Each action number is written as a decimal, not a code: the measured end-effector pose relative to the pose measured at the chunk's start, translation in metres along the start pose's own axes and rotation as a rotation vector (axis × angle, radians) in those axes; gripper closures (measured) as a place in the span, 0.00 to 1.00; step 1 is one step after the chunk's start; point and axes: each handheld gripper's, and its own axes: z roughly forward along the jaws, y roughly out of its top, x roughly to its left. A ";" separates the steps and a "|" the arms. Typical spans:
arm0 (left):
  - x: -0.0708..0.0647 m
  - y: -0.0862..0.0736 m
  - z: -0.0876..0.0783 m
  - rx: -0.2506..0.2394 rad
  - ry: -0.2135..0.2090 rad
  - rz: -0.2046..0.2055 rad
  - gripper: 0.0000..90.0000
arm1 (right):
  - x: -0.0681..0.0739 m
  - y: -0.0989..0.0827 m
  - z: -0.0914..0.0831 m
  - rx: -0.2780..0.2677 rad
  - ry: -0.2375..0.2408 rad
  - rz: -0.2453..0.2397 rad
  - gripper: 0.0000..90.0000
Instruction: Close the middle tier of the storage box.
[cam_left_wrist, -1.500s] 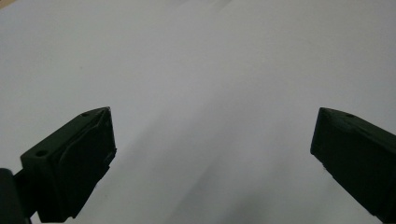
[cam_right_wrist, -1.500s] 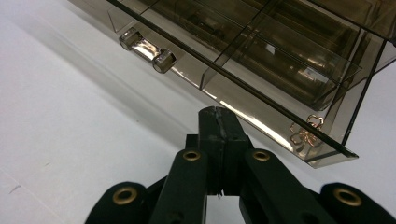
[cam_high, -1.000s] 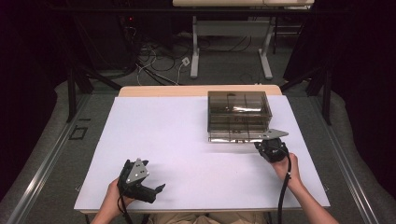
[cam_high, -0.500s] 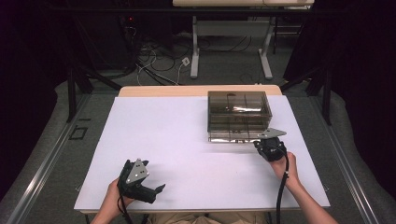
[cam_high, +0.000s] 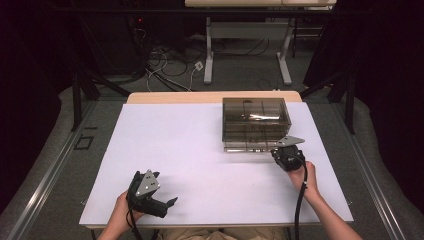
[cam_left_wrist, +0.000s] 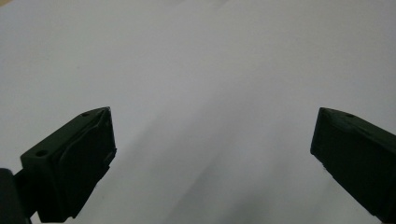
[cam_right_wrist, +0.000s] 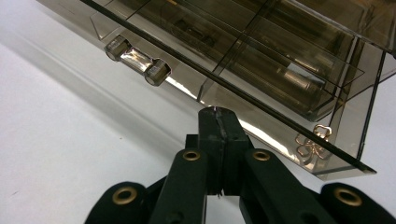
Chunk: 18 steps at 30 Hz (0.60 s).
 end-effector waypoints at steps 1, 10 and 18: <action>0.000 0.000 0.000 0.001 0.001 0.000 0.00 | 0.000 0.000 0.001 0.004 0.005 -0.002 1.00; 0.000 0.000 0.000 0.000 0.003 -0.003 0.00 | 0.001 0.004 0.004 0.013 0.007 -0.010 1.00; 0.000 0.000 0.000 -0.004 0.006 -0.008 0.00 | 0.004 0.008 0.007 0.017 0.016 -0.019 1.00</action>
